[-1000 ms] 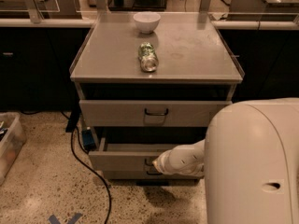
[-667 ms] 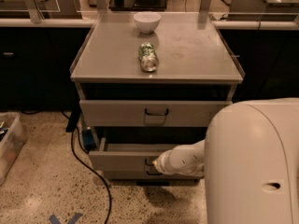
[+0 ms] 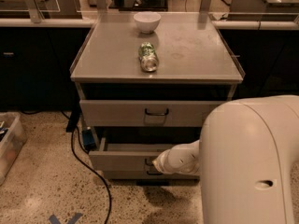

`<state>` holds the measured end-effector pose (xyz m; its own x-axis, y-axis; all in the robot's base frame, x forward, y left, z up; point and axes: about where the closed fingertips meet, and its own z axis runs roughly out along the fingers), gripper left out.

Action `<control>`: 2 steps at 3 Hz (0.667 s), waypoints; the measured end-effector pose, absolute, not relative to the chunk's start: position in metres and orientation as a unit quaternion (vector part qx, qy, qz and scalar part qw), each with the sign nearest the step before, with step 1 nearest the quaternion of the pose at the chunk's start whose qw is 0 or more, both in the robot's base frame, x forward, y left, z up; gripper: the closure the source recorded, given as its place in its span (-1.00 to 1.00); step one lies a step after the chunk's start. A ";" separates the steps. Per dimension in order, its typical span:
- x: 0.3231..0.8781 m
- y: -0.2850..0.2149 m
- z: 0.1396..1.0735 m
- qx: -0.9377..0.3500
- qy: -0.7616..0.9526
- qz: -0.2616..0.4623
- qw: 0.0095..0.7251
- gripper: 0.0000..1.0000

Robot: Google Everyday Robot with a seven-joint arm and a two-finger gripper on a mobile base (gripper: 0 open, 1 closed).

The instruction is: Close middle drawer

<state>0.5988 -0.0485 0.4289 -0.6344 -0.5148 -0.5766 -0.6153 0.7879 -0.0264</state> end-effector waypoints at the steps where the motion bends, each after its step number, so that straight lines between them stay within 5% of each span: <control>1: 0.612 -0.054 0.430 -0.308 0.901 0.071 0.298 1.00; 2: 0.631 -0.063 0.429 -0.296 0.904 0.048 0.305 1.00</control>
Offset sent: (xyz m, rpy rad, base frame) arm 0.1592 -0.0749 -0.0138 -0.2235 -0.1833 -0.2848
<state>0.6314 -0.0635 0.4291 -0.6385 -0.5053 -0.5805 -0.5645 0.8201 -0.0930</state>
